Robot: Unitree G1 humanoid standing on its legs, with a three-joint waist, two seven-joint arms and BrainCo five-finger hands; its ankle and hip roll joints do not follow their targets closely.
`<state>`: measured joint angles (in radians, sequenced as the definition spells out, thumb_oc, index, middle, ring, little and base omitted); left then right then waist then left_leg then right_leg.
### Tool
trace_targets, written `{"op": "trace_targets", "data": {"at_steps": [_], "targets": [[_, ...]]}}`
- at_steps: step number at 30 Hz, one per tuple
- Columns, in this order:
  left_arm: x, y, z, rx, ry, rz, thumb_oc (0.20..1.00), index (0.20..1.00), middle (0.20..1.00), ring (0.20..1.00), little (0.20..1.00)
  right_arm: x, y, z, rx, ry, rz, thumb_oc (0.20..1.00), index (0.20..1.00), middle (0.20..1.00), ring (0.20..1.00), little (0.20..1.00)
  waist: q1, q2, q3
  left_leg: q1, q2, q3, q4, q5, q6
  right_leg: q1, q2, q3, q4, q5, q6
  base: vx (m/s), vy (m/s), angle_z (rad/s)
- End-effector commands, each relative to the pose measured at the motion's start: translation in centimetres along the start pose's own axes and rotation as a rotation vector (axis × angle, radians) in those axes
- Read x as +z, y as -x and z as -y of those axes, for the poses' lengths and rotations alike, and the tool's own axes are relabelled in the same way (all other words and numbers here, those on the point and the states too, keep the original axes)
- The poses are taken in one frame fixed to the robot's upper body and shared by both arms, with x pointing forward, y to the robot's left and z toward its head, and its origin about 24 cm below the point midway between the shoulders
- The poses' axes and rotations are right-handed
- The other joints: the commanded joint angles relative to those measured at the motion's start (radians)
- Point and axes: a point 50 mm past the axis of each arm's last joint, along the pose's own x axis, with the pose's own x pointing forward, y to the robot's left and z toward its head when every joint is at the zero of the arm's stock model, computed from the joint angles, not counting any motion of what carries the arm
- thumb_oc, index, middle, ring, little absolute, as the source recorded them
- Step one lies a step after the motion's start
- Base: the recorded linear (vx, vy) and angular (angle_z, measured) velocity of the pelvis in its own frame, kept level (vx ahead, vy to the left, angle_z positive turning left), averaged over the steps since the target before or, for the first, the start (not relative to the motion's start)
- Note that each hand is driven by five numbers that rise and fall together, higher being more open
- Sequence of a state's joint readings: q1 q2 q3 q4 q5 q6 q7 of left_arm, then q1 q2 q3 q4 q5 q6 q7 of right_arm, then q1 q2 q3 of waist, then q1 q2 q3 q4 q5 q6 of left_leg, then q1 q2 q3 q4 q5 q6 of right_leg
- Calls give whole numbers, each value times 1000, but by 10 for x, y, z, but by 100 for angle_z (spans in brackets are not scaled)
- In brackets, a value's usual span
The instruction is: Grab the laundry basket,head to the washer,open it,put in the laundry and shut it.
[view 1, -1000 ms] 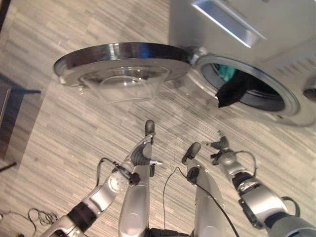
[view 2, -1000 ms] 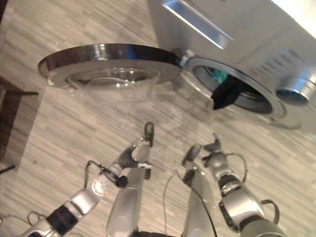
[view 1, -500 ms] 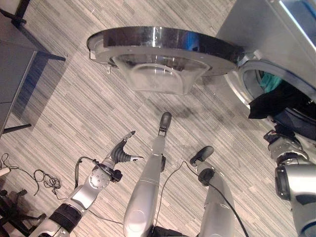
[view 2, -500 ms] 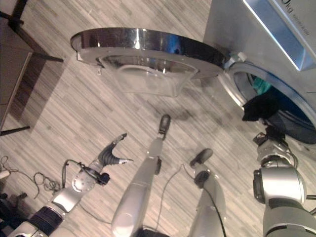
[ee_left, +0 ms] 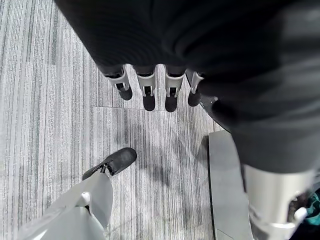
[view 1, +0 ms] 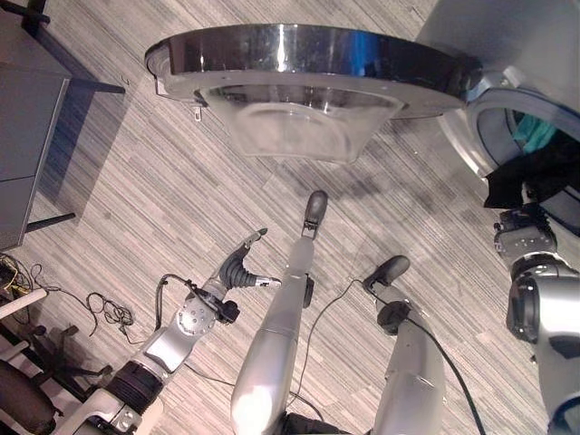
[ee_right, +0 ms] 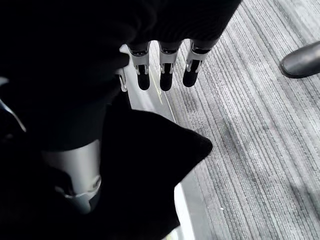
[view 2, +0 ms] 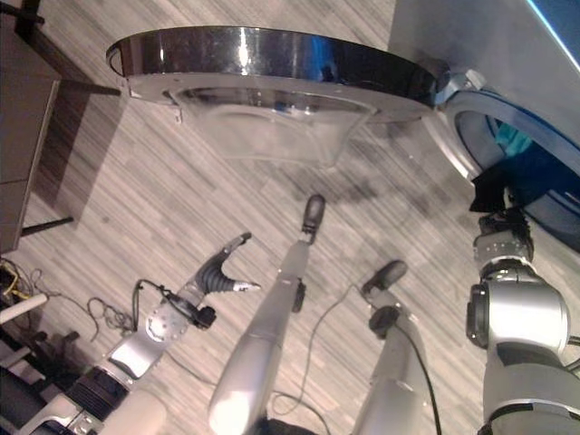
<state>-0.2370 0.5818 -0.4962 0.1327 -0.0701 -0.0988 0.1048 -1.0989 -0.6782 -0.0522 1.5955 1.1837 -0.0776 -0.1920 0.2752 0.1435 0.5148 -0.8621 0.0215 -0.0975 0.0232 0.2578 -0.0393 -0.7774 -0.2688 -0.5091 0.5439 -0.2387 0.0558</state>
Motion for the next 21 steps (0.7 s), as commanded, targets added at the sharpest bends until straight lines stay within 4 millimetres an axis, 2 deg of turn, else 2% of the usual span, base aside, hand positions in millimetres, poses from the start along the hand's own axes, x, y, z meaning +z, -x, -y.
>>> {"op": "trace_targets", "data": {"at_steps": [1, 2, 3, 4, 8, 9, 10, 12, 14, 18, 19, 20, 21], "targets": [[17, -9, 21, -51, 49, 83, 1000, 1000, 1000, 1000, 1000, 63, 7, -25, 135, 38, 201, 595, 595, 595, 595, 595, 37, 58, 5, -6, -42, 69, 37, -119, 25, 87, 82, 45, -122, -44, -12, 0, 0, 0], [18, -9, 20, -49, 51, 84, 1000, 1000, 1000, 1000, 1000, 64, 8, -26, 137, 39, 202, 576, 576, 576, 576, 576, 36, 59, 5, -8, -42, 70, 38, -120, 25, 85, 82, 46, -122, -44, -12, 10, 36, 4], [19, -10, 21, -50, 54, 87, 1000, 1000, 1000, 1000, 1000, 65, 10, -36, 167, 39, 210, 479, 479, 479, 479, 479, 38, 56, 5, -10, -44, 70, 41, -122, 26, 85, 81, 45, -123, -42, -11, 3, 32, 3], [20, -12, 22, -52, 58, 90, 1000, 1000, 1000, 1000, 1000, 66, 15, -52, 210, 31, 222, 200, 200, 200, 200, 200, 41, 50, 5, -11, -45, 72, 48, -126, 28, 89, 79, 44, -126, -36, -9, 1, 48, 1], [20, -14, 24, -56, 59, 86, 1000, 1000, 1000, 1000, 1000, 59, 29, -91, 315, -4, 225, 200, 200, 200, 200, 200, 46, 31, 5, -4, -44, 77, 56, -134, 32, 109, 81, 43, -150, -16, -3, -1, 21, -1], [20, -14, 24, -54, 60, 86, 1000, 1000, 1000, 1000, 1000, 58, 29, -92, 316, -4, 225, 200, 200, 200, 200, 200, 44, 31, 5, -3, -44, 77, 55, -134, 32, 110, 83, 43, -154, -14, -2, 0, 0, 0], [23, -17, 25, -56, 67, 97, 1000, 1000, 1000, 1000, 1000, 57, 38, -111, 379, -29, 226, 200, 200, 200, 200, 200, 48, 20, 5, 4, -43, 79, 53, -135, 31, 125, 85, 39, -169, -6, 0, 0, 0, 0], [24, -18, 24, -47, 70, 102, 1000, 1000, 1000, 1000, 1000, 65, 49, -130, 444, -66, 259, 200, 200, 200, 200, 200, 46, 8, 5, 19, -40, 84, 45, -133, 28, 147, 92, 33, -194, 7, 2, 0, 0, 0], [24, -17, 23, -40, 73, 100, 1000, 1000, 1000, 1000, 1000, 72, 54, -136, 467, -81, 285, 200, 200, 200, 200, 200, 40, 3, 5, 29, -38, 85, 37, -130, 25, 161, 96, 29, -212, 15, 4, 0, 0, 0], [13, -12, 16, -8, 65, 58, 1000, 1000, 1000, 1000, 1000, 127, 78, -150, 537, -151, 466, 200, 200, 200, 200, 200, 19, -29, 5, 83, -31, 88, -18, -107, 6, 221, 109, 23, -270, 35, 12, 1, 1, -1], [14, -12, 16, -9, 66, 59, 1000, 1000, 1000, 1000, 1000, 127, 79, -150, 536, -151, 468, 200, 200, 200, 200, 200, 18, -27, 5, 88, -32, 87, -25, -104, 6, 226, 110, 22, -276, 37, 12, 0, 0, 0], [11, -11, 14, -1, 63, 47, 1000, 1000, 1000, 1000, 1000, 149, 86, -148, 538, -192, 532, 200, 200, 200, 200, 200, 11, -35, 5, 98, -31, 89, -34, -101, 3, 238, 111, 19, -282, 40, 13, 0, 0, 0], [8, -8, 15, 3, 65, 37, 1000, 1000, 1000, 1000, 1000, 182, 97, -139, 511, -252, 637, 200, 200, 200, 200, 200, 0, -42, 1, 109, -33, 92, -40, -100, 2, 253, 112, 18, -293, 42, 14, 35, 13, 2]]}}
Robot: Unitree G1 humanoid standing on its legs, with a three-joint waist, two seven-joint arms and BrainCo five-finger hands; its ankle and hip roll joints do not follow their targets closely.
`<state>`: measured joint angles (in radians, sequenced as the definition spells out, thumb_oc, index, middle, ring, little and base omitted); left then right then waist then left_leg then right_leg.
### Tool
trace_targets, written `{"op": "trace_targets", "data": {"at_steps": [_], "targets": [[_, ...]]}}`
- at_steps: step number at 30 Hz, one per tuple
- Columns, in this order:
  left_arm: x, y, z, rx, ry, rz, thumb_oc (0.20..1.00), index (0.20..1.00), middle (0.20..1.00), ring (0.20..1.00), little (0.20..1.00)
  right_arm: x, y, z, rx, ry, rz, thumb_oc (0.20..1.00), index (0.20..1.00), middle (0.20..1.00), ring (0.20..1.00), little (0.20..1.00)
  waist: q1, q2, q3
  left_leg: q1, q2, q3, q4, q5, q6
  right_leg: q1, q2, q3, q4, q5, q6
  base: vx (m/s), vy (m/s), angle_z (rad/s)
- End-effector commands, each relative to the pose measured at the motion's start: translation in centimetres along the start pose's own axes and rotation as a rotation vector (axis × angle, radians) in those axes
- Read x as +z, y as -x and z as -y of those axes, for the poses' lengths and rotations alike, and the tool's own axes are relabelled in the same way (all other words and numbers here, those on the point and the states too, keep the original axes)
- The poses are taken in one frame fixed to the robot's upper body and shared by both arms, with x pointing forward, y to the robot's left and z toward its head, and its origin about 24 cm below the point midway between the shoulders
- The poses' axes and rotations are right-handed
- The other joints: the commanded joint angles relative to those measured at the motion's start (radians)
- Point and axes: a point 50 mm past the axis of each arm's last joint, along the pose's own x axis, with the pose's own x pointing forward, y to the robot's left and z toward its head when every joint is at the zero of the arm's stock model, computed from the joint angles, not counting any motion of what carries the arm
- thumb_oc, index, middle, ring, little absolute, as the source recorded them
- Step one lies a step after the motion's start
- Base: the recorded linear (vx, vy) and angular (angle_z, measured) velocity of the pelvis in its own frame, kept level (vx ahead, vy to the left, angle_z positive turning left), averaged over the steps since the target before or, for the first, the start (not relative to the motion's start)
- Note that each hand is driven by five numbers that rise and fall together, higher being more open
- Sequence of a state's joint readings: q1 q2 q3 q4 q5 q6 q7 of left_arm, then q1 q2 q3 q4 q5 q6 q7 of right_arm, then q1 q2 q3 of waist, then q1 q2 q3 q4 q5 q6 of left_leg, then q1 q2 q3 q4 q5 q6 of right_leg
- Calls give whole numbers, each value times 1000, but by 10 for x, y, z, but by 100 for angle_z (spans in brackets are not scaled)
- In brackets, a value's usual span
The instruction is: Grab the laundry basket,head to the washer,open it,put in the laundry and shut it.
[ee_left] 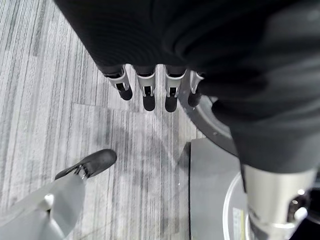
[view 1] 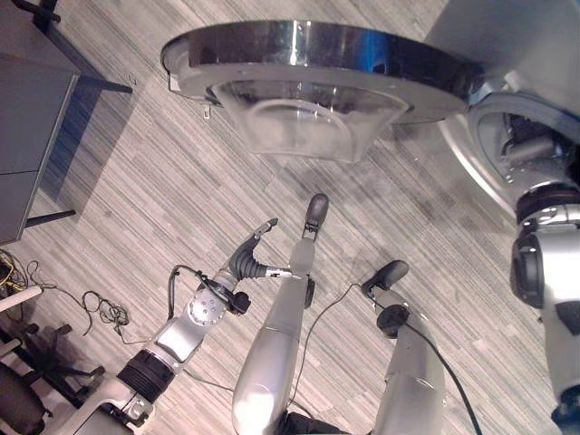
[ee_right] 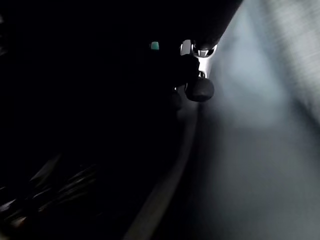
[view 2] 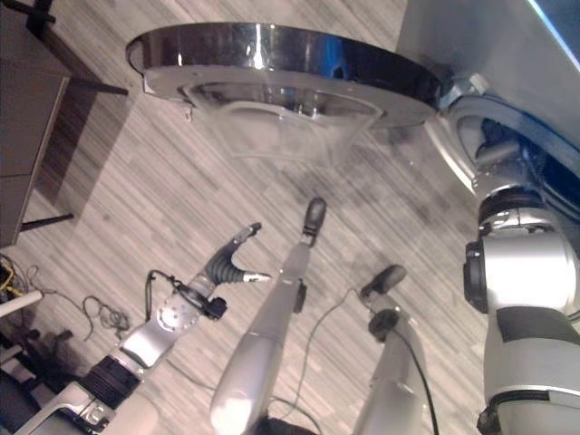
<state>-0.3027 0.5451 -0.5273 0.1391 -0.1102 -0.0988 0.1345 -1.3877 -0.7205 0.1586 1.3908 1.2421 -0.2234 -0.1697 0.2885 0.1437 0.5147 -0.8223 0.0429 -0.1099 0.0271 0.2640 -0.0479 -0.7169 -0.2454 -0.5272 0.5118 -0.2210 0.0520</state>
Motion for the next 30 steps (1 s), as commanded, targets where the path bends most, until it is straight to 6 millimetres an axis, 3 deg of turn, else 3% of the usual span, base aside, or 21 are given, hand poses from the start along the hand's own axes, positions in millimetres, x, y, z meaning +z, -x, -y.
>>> {"op": "trace_targets", "data": {"at_steps": [1, 2, 7, 8, 11, 15, 17, 18, 19, 20, 21, 23, 24, 25, 27, 28, 29, 30], "targets": [[-11, 9, 10, -12, 20, -34, 1000, 1000, 1000, 1000, 1000, 120, 2, -21, 49, -138, 377, 200, 200, 200, 200, 200, -20, -45, -4, 71, -57, 104, -46, -107, 10, 197, 90, 35, -264, 23, 18, 44, 14, 4], [-13, 12, 11, -15, 24, -41, 1000, 1000, 1000, 1000, 1000, 141, 5, -13, 13, -158, 441, 200, 200, 200, 200, 200, -24, -47, -8, 72, -59, 100, -45, -107, 10, 203, 90, 32, -267, 22, 19, 29, 4, 4], [-11, 11, 11, -19, 25, -35, 1000, 1000, 1000, 1000, 1000, 145, 5, -13, 9, -157, 448, 200, 200, 200, 200, 200, -22, -42, -6, 72, -60, 98, -45, -107, 9, 205, 91, 29, -269, 22, 19, 21, 3, 2], [-24, 24, 6, -22, -20, -78, 1000, 1000, 1000, 1000, 1000, 182, 9, 48, -317, 347, 497, 1000, 1000, 1000, 1000, 1000, -28, -56, -23, 75, -70, 93, -63, -108, 6, 203, 83, 27, -265, 10, 22, 74, 35, 2], [-18, 19, 6, -3, 19, -52, 1000, 1000, 1000, 1000, 1000, 159, 3, 63, -316, 429, 357, 1000, 1000, 1000, 1000, 1000, -37, -36, -15, 69, -67, 103, -80, -97, 11, 192, 83, 27, -276, 20, 21, 31, 28, 16], [-13, 16, 6, 13, 61, -28, 1000, 1000, 1000, 1000, 1000, 97, -4, 84, -286, 456, 165, 1000, 1000, 1000, 1000, 1000, -36, -24, -6, 71, -71, 113, -76, -103, 18, 193, 81, 38, -282, 26, 21, 10, 32, -2], [-15, 18, 5, 12, 57, -34, 1000, 1000, 1000, 1000, 1000, 93, -4, 87, -287, 455, 158, 1000, 1000, 1000, 1000, 1000, -35, -31, -10, 72, -71, 114, -74, -104, 19, 193, 81, 39, -281, 26, 21, 0, 34, -6], [-17, 16, 6, 25, 83, -45, 1000, 1000, 1000, 1000, 1000, 40, -3, 90, -220, 495, 32, 1000, 1000, 1000, 1000, 1000, -42, -27, -1, 74, -69, 125, -55, -116, 26, 195, 79, 50, -280, 28, 19, -6, 72, -6], [-17, 15, 8, 23, 91, -47, 1000, 1000, 1000, 1000, 1000, 23, -1, 90, -203, 493, -4, 1000, 1000, 1000, 1000, 1000, -43, -26, 1, 75, -68, 127, -48, -120, 29, 196, 78, 51, -278, 29, 19, -6, 72, -12], [-19, 16, 7, 22, 88, -52, 1000, 1000, 1000, 1000, 1000, 20, -1, 92, -204, 493, -8, 1000, 1000, 1000, 1000, 1000, -42, -30, -1, 76, -69, 127, -45, -123, 30, 198, 78, 52, -278, 29, 19, -5, 35, -23], [-18, 13, 10, 24, 94, -51, 1000, 1000, 1000, 1000, 1000, -15, 6, 92, -166, 483, -67, 1000, 1000, 1000, 1000, 1000, -45, -29, 2, 80, -70, 128, -29, -132, 35, 206, 75, 54, -277, 33, 20, -7, 27, -24], [-19, 12, 12, 22, 106, -56, 1000, 1000, 1000, 1000, 1000, -48, 15, 92, -116, 493, -127, 1000, 1000, 1000, 1000, 1000, -47, -27, 4, 86, -70, 130, -17, -138, 40, 212, 74, 55, -274, 35, 20, -11, 28, -14], [-20, 12, 12, 23, 105, -60, 1000, 1000, 1000, 1000, 1000, -50, 16, 93, -116, 493, -129, 1000, 1000, 1000, 1000, 1000, -48, -29, 3, 87, -70, 130, -16, -140, 40, 214, 74, 55, -274, 35, 20, -24, 36, -11], [-23, 12, 14, 28, 106, -73, 1000, 1000, 1000, 1000, 1000, -86, 30, 91, -62, 502, -194, 1000, 1000, 1000, 1000, 1000, -52, -31, 4, 100, -69, 133, -11, -143, 43, 231, 74, 57, -279, 41, 21, -28, 33, -10], [-25, 10, 17, 26, 108, -81, 1000, 1000, 1000, 1000, 1000, -121, 47, 95, -29, 487, -276, 1000, 1000, 1000, 1000, 1000, -57, -32, 3, 114, -67, 138, -10, -145, 45, 249, 75, 59, -288, 48, 22, -19, 22, -3], [-26, 11, 17, 26, 107, -84, 1000, 1000, 1000, 1000, 1000, -123, 49, 96, -29, 488, -278, 1000, 1000, 1000, 1000, 1000, -58, -34, 2, 117, -67, 138, -10, -145, 45, 252, 76, 60, -290, 49, 22, 0, 0, 0], [-28, 11, 19, 24, 110, -97, 1000, 1000, 1000, 1000, 1000, -139, 59, 99, -12, 491, -316, 1000, 1000, 1000, 1000, 1000, -61, -36, 1, 126, -67, 141, -11, -145, 45, 262, 77, 61, -295, 53, 23, -46, 26, -3], [-34, 12, 22, 30, 114, -126, 1000, 1000, 1000, 1000, 1000, -175, 87, 107, 56, 554, -412, 1000, 1000, 1000, 1000, 1000, -70, -45, -4, 148, -59, 147, -13, -144, 44, 286, 82, 66, -311, 63, 25, -56, 33, -3]]}}
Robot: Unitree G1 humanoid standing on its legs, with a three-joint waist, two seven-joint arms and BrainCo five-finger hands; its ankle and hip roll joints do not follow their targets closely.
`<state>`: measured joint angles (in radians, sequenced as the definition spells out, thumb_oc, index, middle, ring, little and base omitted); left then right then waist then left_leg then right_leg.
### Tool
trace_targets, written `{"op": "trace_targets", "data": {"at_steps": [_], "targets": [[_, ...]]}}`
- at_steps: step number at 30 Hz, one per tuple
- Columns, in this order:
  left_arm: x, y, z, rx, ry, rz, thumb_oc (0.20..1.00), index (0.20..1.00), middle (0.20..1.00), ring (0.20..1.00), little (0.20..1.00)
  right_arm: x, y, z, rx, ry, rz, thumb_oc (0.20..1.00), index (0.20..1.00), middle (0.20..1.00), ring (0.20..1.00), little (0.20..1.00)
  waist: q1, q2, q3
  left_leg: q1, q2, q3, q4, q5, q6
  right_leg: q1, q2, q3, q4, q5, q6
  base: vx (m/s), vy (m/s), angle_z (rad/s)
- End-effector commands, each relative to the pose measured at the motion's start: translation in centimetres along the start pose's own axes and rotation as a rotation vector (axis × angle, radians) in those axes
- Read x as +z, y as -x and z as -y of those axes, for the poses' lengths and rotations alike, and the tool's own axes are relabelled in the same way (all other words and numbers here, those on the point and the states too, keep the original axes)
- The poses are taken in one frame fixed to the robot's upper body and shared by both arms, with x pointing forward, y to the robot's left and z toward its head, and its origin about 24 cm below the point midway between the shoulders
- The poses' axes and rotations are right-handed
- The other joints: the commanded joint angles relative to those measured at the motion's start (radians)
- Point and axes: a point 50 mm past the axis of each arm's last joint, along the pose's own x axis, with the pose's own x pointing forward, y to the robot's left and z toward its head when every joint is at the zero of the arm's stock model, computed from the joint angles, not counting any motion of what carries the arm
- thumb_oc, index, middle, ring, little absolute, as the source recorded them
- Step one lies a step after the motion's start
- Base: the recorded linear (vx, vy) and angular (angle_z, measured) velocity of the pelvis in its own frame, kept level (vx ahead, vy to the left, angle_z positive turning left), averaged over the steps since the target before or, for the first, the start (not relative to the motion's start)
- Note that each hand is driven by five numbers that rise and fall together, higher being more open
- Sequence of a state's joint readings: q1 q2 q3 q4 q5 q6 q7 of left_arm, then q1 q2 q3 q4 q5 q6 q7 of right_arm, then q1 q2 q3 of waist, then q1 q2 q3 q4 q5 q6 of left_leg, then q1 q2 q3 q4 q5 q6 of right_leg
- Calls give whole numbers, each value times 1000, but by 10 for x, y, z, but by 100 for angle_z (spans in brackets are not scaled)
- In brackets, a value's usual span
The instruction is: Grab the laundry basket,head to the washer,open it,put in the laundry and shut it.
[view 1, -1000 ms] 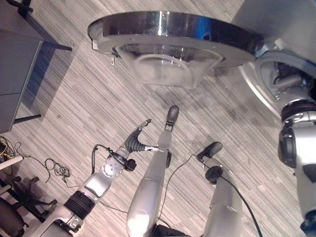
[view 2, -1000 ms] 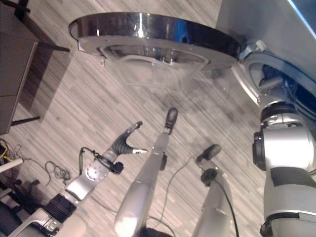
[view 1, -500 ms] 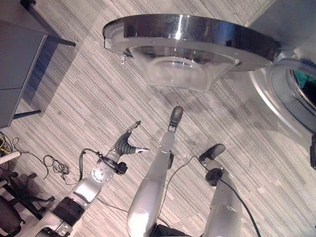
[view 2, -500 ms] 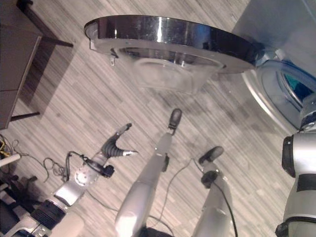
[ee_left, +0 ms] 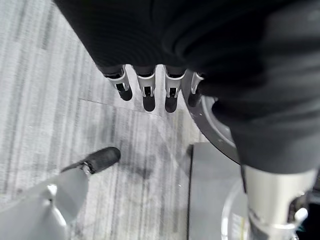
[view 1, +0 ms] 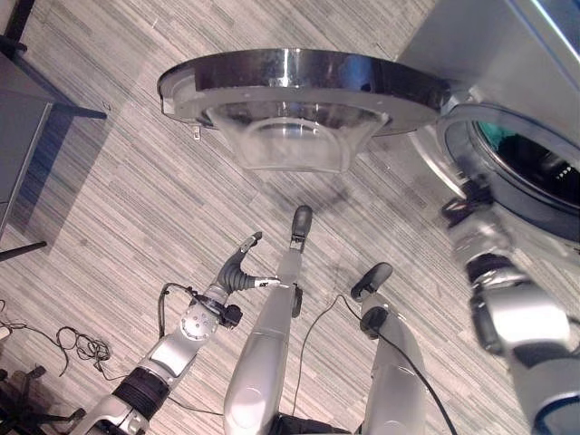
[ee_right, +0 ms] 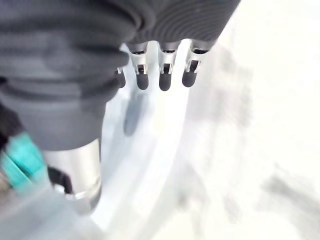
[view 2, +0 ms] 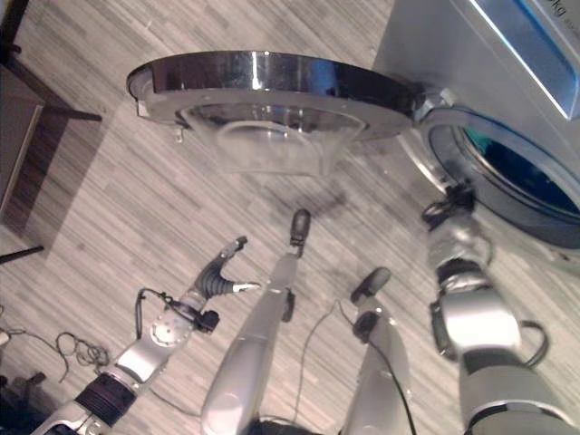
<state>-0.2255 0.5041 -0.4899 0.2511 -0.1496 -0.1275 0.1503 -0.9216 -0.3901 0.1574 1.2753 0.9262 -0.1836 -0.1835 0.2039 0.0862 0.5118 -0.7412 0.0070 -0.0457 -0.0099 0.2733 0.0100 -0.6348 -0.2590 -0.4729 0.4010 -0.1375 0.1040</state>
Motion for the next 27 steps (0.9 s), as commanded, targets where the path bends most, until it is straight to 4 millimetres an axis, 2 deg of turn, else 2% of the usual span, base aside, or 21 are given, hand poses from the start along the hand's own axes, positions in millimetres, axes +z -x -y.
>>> {"op": "trace_targets", "data": {"at_steps": [1, 4, 5, 7, 9, 10, 11, 13, 15, 16, 17, 20, 21, 22, 23, 24, 25, 27], "targets": [[-5, -2, 17, -23, 18, -9, 1000, 1000, 1000, 1000, 1000, -25, 9, 14, 44, 174, 19, 1000, 1000, 1000, 1000, 1000, 8, 6, -5, 81, -20, 86, 23, -152, -14, 217, 99, 14, -207, -16, -27, -60, 24, 0], [-23, 4, 17, -20, 9, -84, 1000, 1000, 1000, 1000, 1000, -92, 37, 19, 144, 342, -122, 1000, 1000, 1000, 1000, 1000, -14, -17, -29, 132, -9, 96, 18, -150, -17, 270, 107, 16, -227, -4, -25, -30, -2, -3], [-24, 5, 18, -21, 11, -88, 1000, 1000, 1000, 1000, 1000, -94, 38, 20, 144, 346, -126, 1000, 1000, 1000, 1000, 1000, -16, -17, -30, 136, -9, 96, 16, -150, -17, 275, 107, 16, -229, -4, -25, -12, -18, -5], [-44, 16, 17, -24, -10, -169, 1000, 1000, 1000, 1000, 1000, -131, 61, 35, 212, 521, -219, 1000, 1000, 1000, 1000, 1000, -27, -34, -58, 181, 0, 94, 5, -146, -20, 323, 115, 13, -244, -6, -29, 6, -44, -11], [-69, 32, 15, -33, -24, -280, 1000, 1000, 1000, 1000, 1000, -169, 88, 59, 254, 649, -359, 1000, 1000, 1000, 1000, 1000, -39, -48, -93, 238, 6, 89, -15, -139, -23, 374, 124, 2, -248, -16, -36, 46, -83, -17], [-81, 41, 13, -29, -29, -339, 1000, 1000, 1000, 1000, 1000, -182, 99, 71, 262, 687, -417, 1000, 1000, 1000, 1000, 1000, -42, -53, -111, 267, 8, 83, -22, -136, -24, 400, 126, 0, -247, -26, -41, 61, -130, -9], [-106, 56, 13, -18, -22, -463, 1000, 1000, 1000, 1000, 1000, -205, 122, 95, 278, 815, -532, 1000, 1000, 1000, 1000, 1000, -46, -58, -150, 314, 16, 74, -32, -126, -31, 448, 130, -11, -247, -47, -53, 55, -139, 4], [-130, 78, 15, 17, 20, -598, 1000, 1000, 1000, 1000, 1000, -220, 144, 121, 284, 890, -638, 1000, 1000, 1000, 1000, 1000, -53, -62, -201, 372, 28, 56, -38, -111, -41, 507, 145, -24, -239, -81, -76, 7, -159, 28], [-145, 95, 24, 64, 121, -696, 1000, 1000, 1000, 1000, 1000, -229, 161, 147, 260, 1007, -736, 1000, 1000, 1000, 1000, 1000, -44, -61, -260, 426, 63, 28, -44, -65, -76, 606, 197, -26, -276, -111, -110, -137, -219, 42], [-145, 95, 24, 64, 121, -696, 1000, 1000, 1000, 1000, 1000, -229, 161, 147, 260, 1008, -737, 1000, 1000, 1000, 1000, 1000, -45, -61, -259, 428, 64, 27, -46, -64, -77, 609, 199, -27, -279, -110, -111, -219, -215, 35], [-142, 98, 30, 75, 187, -679, 1000, 1000, 1000, 1000, 1000, -229, 163, 155, 265, 1092, -758, 1000, 1000, 1000, 1000, 1000, -28, -49, -280, 437, 81, 5, -68, -23, -102, 652, 228, -24, -333, -107, -120, -159, -117, 14], [-140, 97, 32, 79, 221, -672, 1000, 1000, 1000, 1000, 1000, -224, 157, 158, 256, 1137, -759, 1000, 1000, 1000, 1000, 1000, -17, -37, -291, 425, 90, 3, -72, 7, -126, 668, 242, -28, -368, -105, -126, -154, -62, 22], [-142, 96, 32, 79, 219, -687, 1000, 1000, 1000, 1000, 1000, -220, 155, 165, 237, 1177, -773, 1000, 1000, 1000, 1000, 1000, -11, -32, -294, 432, 111, 48, -69, 13, -137, 696, 238, -50, -387, -103, -128, -238, -35, 42], [-144, 97, 30, 82, 204, -701, 1000, 1000, 1000, 1000, 1000, -220, 157, 170, 220, 1177, -799, 1000, 1000, 1000, 1000, 1000, -15, -35, -302, 440, 125, 86, -62, 16, -134, 705, 232, -61, -399, -95, -127, -181, -27, 40], [-144, 97, 30, 82, 204, -701, 1000, 1000, 1000, 1000, 1000, -220, 156, 170, 220, 1177, -799, 1000, 1000, 1000, 1000, 1000, -14, -35, -301, 441, 125, 87, -63, 16, -134, 707, 232, -60, -401, -94, -127, -91, 17, 53], [-147, 99, 27, 98, 190, -722, 1000, 1000, 1000, 1000, 1000, -218, 160, 181, 179, 1156, -834, 1000, 1000, 1000, 1000, 1000, -19, -46, -319, 470, 157, 134, -28, -9, -123, 722, 217, -74, -409, -77, -126, -65, 40, 57], [-148, 101, 24, 120, 195, -726, 1000, 1000, 1000, 1000, 1000, -218, 162, 186, 159, 1147, -850, 1000, 1000, 1000, 1000, 1000, -20, -51, -325, 484, 174, 132, 1, -22, -117, 724, 205, -75, -408, -69, -125, -64, 59, 45], [-152, 110, 15, 177, 205, -747, 1000, 1000, 1000, 1000, 1000, -219, 170, 197, 143, 1163, -893, 1000, 1000, 1000, 1000, 1000, -15, -68, -340, 521, 201, 68, 51, -57, -108, 731, 184, -61, -407, -56, -122, 10, 63, 13]]}}
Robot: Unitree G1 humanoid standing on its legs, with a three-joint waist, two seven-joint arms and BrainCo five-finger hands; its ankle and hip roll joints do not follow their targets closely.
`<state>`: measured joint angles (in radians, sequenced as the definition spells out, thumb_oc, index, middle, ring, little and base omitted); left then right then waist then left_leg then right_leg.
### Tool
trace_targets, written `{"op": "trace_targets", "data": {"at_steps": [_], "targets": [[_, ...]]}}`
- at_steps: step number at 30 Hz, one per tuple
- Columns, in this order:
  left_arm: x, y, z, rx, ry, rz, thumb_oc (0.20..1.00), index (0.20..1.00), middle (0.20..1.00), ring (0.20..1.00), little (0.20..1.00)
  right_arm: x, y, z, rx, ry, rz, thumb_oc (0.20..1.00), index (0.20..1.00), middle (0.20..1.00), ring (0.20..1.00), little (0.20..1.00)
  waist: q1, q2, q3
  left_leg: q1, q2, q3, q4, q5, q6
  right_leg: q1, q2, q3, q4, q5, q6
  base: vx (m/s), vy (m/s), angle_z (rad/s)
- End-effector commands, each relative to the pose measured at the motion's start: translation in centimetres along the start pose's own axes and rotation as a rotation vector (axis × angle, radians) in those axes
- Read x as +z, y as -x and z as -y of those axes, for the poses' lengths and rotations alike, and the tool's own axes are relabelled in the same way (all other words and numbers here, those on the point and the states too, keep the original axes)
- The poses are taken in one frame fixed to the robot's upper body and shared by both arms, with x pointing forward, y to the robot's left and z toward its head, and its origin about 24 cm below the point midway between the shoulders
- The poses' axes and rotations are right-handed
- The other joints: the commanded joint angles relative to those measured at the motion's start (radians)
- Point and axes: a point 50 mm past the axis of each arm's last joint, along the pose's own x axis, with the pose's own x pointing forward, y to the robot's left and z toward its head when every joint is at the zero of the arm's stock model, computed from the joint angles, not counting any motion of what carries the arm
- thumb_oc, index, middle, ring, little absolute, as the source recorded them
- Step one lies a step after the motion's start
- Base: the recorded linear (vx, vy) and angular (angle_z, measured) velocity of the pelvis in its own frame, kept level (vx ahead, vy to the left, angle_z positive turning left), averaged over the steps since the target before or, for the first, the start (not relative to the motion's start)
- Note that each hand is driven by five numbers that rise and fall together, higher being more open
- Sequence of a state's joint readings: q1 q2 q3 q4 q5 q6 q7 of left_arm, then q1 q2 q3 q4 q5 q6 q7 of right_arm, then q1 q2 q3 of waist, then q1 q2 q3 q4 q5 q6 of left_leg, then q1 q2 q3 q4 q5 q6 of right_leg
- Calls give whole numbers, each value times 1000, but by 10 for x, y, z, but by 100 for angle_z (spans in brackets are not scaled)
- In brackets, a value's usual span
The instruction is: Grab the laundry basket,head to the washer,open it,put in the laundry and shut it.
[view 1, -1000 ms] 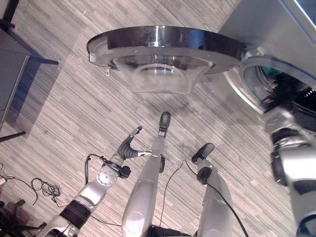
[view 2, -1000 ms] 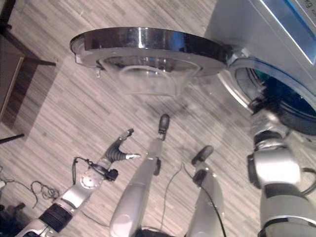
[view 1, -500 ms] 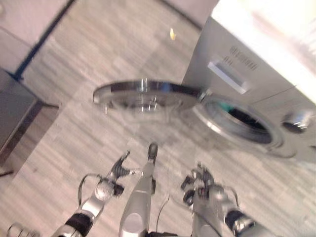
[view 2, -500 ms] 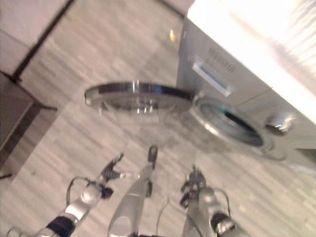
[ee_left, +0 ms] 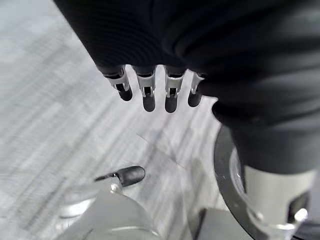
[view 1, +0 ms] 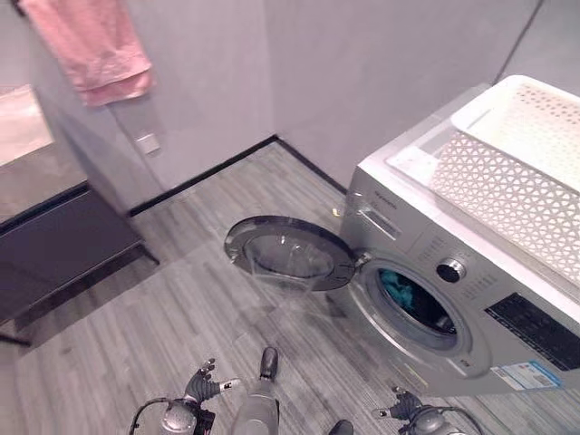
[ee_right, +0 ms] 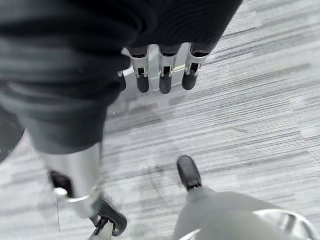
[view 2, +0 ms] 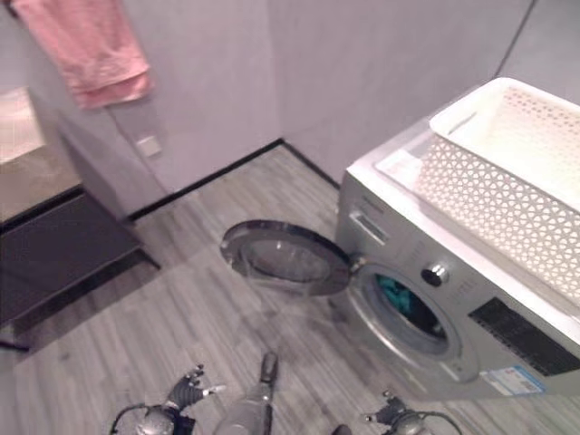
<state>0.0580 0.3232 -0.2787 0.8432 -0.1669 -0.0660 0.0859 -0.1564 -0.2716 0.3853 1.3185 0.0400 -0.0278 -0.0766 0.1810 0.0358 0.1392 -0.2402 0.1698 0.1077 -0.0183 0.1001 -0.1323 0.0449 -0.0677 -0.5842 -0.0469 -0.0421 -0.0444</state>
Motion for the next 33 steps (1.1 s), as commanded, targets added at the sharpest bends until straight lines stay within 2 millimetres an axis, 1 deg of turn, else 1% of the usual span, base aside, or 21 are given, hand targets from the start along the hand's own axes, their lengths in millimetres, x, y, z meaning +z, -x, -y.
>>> {"op": "trace_targets", "data": {"at_steps": [1, 2, 3, 5, 8, 10, 12, 14, 16, 18, 19, 21, 22, 23, 24, 25, 27, 28, 29, 30, 33], "targets": [[27, -3, -21, 83, 29, 110, 1000, 1000, 1000, 1000, 1000, -12, 1, 15, -28, 32, -57, 1000, 1000, 1000, 1000, 1000, 9, -23, 25, 38, 55, -125, 81, 109, 35, 56, -16, 60, 42, -145, 29, 28, 43, 2], [27, -3, -21, 83, 29, 109, 1000, 1000, 1000, 1000, 1000, -13, 1, 14, -28, 33, -57, 1000, 1000, 1000, 1000, 1000, 8, -23, 25, 39, 55, -126, 83, 107, 34, 58, -15, 59, 42, -145, 29, 80, 120, -6], [13, 1, -28, 124, 79, 68, 1000, 1000, 1000, 1000, 1000, -24, 3, 12, -19, 49, -91, 1000, 1000, 1000, 1000, 1000, -3, -19, 0, 107, 98, -147, 64, 105, 22, 66, -25, 65, 44, -140, 42, 94, 164, -14], [3, 3, -33, 162, 98, 31, 1000, 1000, 1000, 1000, 1000, -38, 5, 10, -18, 26, -134, 1000, 1000, 1000, 1000, 1000, -23, -6, -26, 134, 129, -130, 19, 158, -3, 73, -29, 63, 34, -133, 55, 93, 173, -15], [2, 5, -40, 202, 82, 34, 1000, 1000, 1000, 1000, 1000, -53, 9, 5, -11, -4, -173, 1000, 1000, 1000, 1000, 1000, -37, 5, -50, 169, 129, -89, -39, 159, -14, 92, -30, 53, 14, -114, 71, 101, 155, 12], [13, 8, -57, 273, 27, 89, 1000, 1000, 1000, 1000, 1000, -70, 14, -1, 3, -45, -225, 1000, 1000, 1000, 1000, 1000, -49, 24, -73, 191, 114, -64, -61, 125, -30, 121, -44, 40, -28, -80, 93, 156, 225, 29], [13, 10, -61, 283, 18, 94, 1000, 1000, 1000, 1000, 1000, -71, 14, -4, 11, -43, -228, 1000, 1000, 1000, 1000, 1000, -52, 27, -77, 200, 108, -56, -63, 105, -29, 127, -50, 40, -37, -71, 101, 102, 163, 23], [26, 12, -93, 366, -12, 134, 1000, 1000, 1000, 1000, 1000, -74, 16, -6, 35, 8, -236, 1000, 1000, 1000, 1000, 1000, -67, 35, -83, 213, 80, -39, -69, 41, -22, 119, -81, 52, -40, -41, 129, 133, 255, 6], [32, 13, -106, 400, -9, 145, 1000, 1000, 1000, 1000, 1000, -73, 15, -6, 37, 28, -229, 1000, 1000, 1000, 1000, 1000, -71, 34, -82, 214, 68, -33, -69, 26, -17, 115, -93, 53, -40, -29, 138, 62, 170, -6], [53, 13, -135, 492, -55, 181, 1000, 1000, 1000, 1000, 1000, -64, 13, -6, 45, 65, -193, 1000, 1000, 1000, 1000, 1000, -87, 33, -77, 210, 46, -21, -69, -3, -6, 101, -116, 62, -40, -7, 153, 53, 269, -4], [81, 18, -168, 626, -122, 218, 1000, 1000, 1000, 1000, 1000, -50, 9, -6, 46, 85, -136, 1000, 1000, 1000, 1000, 1000, -101, 27, -62, 200, 29, -7, -69, -25, 3, 78, -138, 70, -40, 17, 169, -10, 279, -14], [113, 25, -198, 740, -146, 264, 1000, 1000, 1000, 1000, 1000, -30, 6, -4, 35, 102, -70, 1000, 1000, 1000, 1000, 1000, -117, 20, -36, 183, 13, 5, -69, -37, 13, 47, -157, 82, -38, 40, 184, -65, 198, -23], [115, 25, -198, 741, -146, 266, 1000, 1000, 1000, 1000, 1000, -30, 5, -4, 35, 100, -68, 1000, 1000, 1000, 1000, 1000, -115, 18, -34, 182, 12, 5, -69, -37, 14, 45, -158, 83, -38, 41, 184, -130, 166, -21], [145, 34, -224, 822, -193, 292, 1000, 1000, 1000, 1000, 1000, -10, 3, -1, 26, 119, 1, 1000, 1000, 1000, 1000, 1000, -133, 11, -5, 162, 1, 17, -69, -42, 22, 12, -173, 93, -36, 63, 195, -85, 114, -18], [146, 34, -224, 822, -194, 295, 1000, 1000, 1000, 1000, 1000, -9, 3, -1, 26, 116, 2, 1000, 1000, 1000, 1000, 1000, -130, 9, -4, 162, 0, 18, -69, -42, 23, 11, -174, 94, -36, 64, 195, -170, 208, -12], [185, 46, -244, 873, -216, 349, 1000, 1000, 1000, 1000, 1000, 10, 1, 3, 15, 138, 64, 1000, 1000, 1000, 1000, 1000, -144, 0, 30, 136, -7, 26, -69, -41, 30, -22, -188, 101, -32, 83, 206, -139, 147, -8], [234, 61, -255, 925, -216, 447, 1000, 1000, 1000, 1000, 1000, 31, 0, 8, -9, 134, 128, 1000, 1000, 1000, 1000, 1000, -151, -20, 72, 97, -17, 26, -69, -32, 40, -69, -206, 111, -16, 98, 214, -148, 129, -4], [234, 61, -254, 925, -216, 448, 1000, 1000, 1000, 1000, 1000, 31, 0, 8, -9, 133, 129, 1000, 1000, 1000, 1000, 1000, -150, -21, 72, 97, -17, 26, -69, -32, 40, -69, -206, 112, -15, 98, 214, -130, 99, -5], [272, 72, -253, 961, -221, 541, 1000, 1000, 1000, 1000, 1000, 49, 0, 12, -32, 112, 180, 1000, 1000, 1000, 1000, 1000, -161, -37, 108, 58, -26, 22, -60, -25, 48, -108, -222, 121, 0, 113, 218, -79, 68, -4], [274, 73, -253, 961, -222, 544, 1000, 1000, 1000, 1000, 1000, 49, 0, 12, -32, 109, 181, 1000, 1000, 1000, 1000, 1000, -158, -39, 109, 56, -27, 22, -60, -24, 48, -110, -223, 121, 1, 113, 218, -140, 120, -7], [315, 84, -247, 998, -293, 603, 1000, 1000, 1000, 1000, 1000, 69, 0, 12, -45, 105, 242, 1000, 1000, 1000, 1000, 1000, -177, -77, 156, -33, -42, 21, 11, -42, 61, -183, -246, 147, 21, 141, 226, -102, 70, -7]]}}
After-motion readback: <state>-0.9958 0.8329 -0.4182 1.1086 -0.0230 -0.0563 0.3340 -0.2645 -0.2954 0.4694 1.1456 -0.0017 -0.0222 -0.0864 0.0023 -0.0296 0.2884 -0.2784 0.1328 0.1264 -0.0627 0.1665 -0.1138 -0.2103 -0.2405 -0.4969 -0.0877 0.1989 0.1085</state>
